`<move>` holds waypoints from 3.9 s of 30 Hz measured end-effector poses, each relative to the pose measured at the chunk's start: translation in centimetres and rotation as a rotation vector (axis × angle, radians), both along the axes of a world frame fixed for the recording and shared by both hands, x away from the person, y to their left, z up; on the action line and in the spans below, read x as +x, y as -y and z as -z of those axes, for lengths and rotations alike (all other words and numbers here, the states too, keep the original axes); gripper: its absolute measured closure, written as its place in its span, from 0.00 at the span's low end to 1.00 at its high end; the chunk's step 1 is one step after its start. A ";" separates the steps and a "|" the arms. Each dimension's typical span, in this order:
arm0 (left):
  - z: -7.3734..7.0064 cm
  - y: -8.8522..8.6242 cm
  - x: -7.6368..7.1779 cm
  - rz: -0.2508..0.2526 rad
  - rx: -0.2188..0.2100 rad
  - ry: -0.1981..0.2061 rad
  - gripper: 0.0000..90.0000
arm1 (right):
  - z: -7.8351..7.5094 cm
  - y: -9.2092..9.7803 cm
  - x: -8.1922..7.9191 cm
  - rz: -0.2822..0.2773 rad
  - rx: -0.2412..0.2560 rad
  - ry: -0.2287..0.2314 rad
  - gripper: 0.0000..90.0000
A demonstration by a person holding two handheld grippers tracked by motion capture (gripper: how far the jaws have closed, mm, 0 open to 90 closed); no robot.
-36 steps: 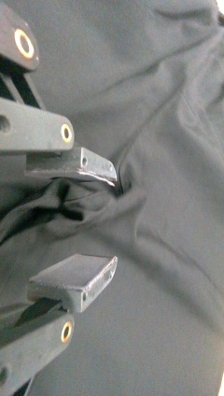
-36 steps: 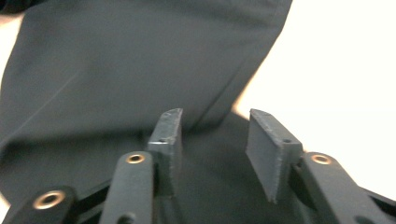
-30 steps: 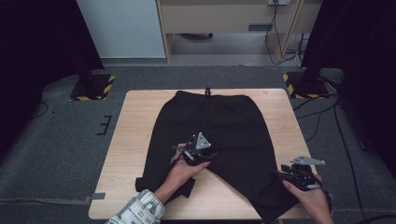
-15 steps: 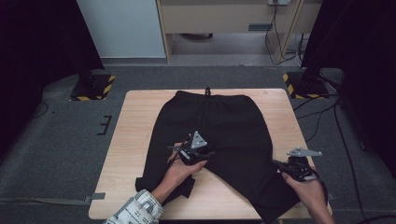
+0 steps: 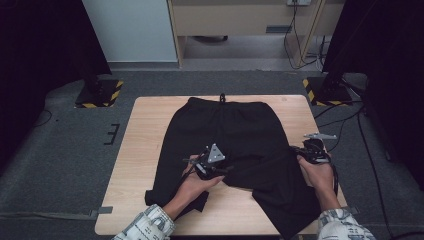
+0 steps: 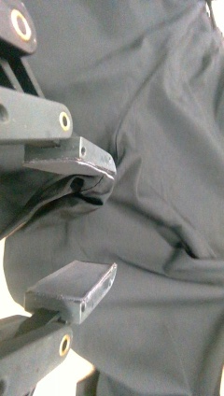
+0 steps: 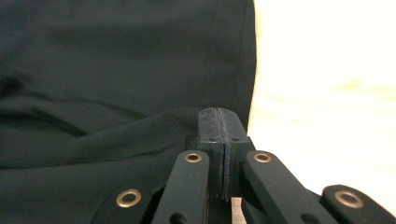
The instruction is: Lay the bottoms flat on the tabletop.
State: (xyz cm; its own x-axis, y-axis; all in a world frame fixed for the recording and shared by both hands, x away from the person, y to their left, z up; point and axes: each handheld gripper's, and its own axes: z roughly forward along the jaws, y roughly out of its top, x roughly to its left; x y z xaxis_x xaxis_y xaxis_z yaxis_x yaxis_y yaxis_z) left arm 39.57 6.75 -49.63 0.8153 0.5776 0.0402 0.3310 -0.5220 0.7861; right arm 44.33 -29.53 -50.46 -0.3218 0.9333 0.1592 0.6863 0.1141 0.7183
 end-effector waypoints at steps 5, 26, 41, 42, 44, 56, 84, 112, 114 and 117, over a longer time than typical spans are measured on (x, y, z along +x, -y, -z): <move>0.3 0.7 -0.5 0.018 -0.003 -0.005 0.44 | 2.0 -0.1 0.3 0.013 -0.022 -0.034 0.93; 2.3 3.2 -0.3 0.059 -0.016 -0.100 0.47 | 0.3 2.0 -9.1 -0.070 0.030 0.095 0.45; 3.3 4.1 -0.2 0.064 0.047 -0.085 0.97 | 2.1 -1.4 -9.8 -0.233 -0.034 0.020 0.67; 3.3 4.1 -0.2 0.064 0.043 -0.088 0.99 | 2.2 -1.5 -9.7 -0.240 -0.039 0.010 0.74; 3.1 4.1 -0.2 0.066 0.041 -0.088 0.99 | 2.3 -1.8 -9.7 -0.251 -0.057 0.007 0.86; -2.4 2.5 -0.6 0.058 -0.101 -0.038 0.99 | -3.3 -2.2 -9.7 -0.301 -0.016 0.099 1.00; 2.3 -1.4 6.3 -0.124 0.008 -0.112 0.99 | -2.1 -2.1 -4.9 -0.160 -0.065 0.095 0.59; 0.9 1.6 2.5 0.029 0.010 -0.071 0.96 | 1.8 2.5 -14.6 -0.198 -0.104 -0.029 0.97; 1.0 1.9 2.2 0.037 0.014 -0.080 0.96 | 1.6 2.6 -15.7 -0.211 -0.112 -0.045 0.97; 1.1 2.2 1.8 0.050 0.018 -0.080 0.96 | 1.4 2.6 -17.2 -0.231 -0.119 -0.070 0.96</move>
State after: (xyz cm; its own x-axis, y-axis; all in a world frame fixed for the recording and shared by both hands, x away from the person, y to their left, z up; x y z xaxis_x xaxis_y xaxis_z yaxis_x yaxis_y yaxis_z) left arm 41.39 4.50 -50.72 0.8441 0.5360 -0.0164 0.3660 -0.5535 0.7482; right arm 27.09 -32.09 -51.86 -0.5204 0.8500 0.0818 0.6798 0.3544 0.6421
